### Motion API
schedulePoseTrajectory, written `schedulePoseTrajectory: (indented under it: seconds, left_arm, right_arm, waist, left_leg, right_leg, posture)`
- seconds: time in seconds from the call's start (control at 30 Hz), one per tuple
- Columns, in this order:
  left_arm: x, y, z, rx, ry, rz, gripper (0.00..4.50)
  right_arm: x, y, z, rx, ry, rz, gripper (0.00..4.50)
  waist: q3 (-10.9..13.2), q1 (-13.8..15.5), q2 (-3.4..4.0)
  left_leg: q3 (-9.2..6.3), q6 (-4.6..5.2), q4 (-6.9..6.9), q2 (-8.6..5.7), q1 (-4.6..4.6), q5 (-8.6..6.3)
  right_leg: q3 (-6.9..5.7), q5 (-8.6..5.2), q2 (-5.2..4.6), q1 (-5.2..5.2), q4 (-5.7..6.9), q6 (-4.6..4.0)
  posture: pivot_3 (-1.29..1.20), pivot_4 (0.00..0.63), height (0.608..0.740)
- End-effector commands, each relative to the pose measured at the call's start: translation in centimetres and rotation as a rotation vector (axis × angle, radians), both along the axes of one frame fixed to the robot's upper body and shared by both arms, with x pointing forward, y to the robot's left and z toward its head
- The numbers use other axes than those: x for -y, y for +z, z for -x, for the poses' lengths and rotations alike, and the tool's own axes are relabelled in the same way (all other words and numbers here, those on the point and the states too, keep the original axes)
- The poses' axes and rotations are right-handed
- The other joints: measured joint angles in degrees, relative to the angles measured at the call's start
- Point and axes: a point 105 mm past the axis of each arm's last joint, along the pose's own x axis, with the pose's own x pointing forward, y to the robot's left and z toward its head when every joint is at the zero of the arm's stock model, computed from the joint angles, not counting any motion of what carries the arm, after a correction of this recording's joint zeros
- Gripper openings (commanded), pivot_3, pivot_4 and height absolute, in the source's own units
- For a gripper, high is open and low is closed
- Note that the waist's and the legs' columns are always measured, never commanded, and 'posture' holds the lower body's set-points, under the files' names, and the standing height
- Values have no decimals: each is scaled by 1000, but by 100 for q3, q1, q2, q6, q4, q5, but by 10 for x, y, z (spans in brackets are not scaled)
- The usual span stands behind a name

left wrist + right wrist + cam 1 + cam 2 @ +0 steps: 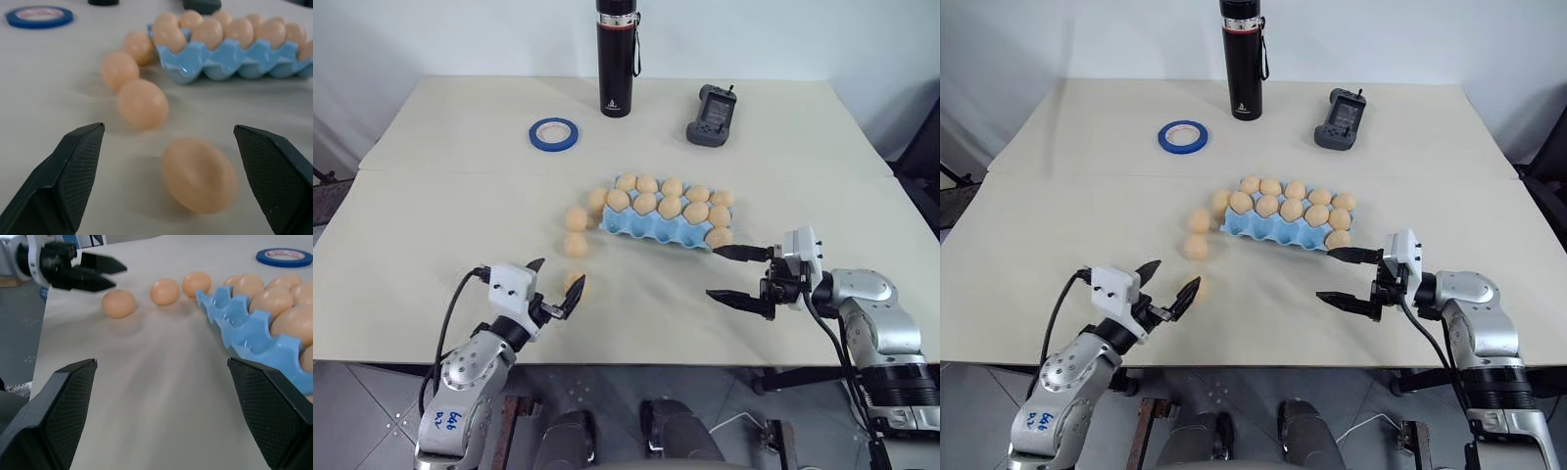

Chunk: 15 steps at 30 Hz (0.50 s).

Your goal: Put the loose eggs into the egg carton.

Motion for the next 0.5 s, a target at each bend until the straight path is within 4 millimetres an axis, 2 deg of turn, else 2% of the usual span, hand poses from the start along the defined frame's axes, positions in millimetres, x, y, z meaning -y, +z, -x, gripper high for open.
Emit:
schedulePoseTrajectory:
  seconds: [0.03, 0.33, 0.43, 0.5]
  left_arm:
    - [5, -2, -4, 18, -17, -32, 4500]
    - [17, -20, -13, -68, -88, -58, 4500]
    - [18, -19, -16, -52, -85, -64, 3914]
    - [19, -17, -16, -47, -88, -61, 3270]
  right_arm:
    - [-1, 5, -1, 31, -2, -6, 4472]
    - [5, 3, -3, 44, -47, 6, 4472]
    - [6, 2, -3, 47, -58, 7, 4500]
    - [7, 2, -3, 49, -65, 7, 4500]
  waist:
    - [0, 9, -1]
    - [1, 30, -1]
    - [1, 32, -1]
    - [1, 38, -2]
  left_leg:
    - [0, 0, -1, 0, 0, 0]
    - [1, 0, -3, 0, -1, 0]
    - [1, 0, -2, 0, 0, 0]
    - [1, 0, -2, 0, 0, 0]
  right_leg:
    - [0, 0, 0, 0, -1, 0]
    - [1, 0, 0, -1, -2, 0]
    - [1, 0, 0, -1, -2, 0]
    - [2, 0, -1, -1, -2, 0]
  posture:
    - [0, 150, 740]
    - [0, 150, 740]
    - [0, 150, 740]
    - [0, 150, 740]
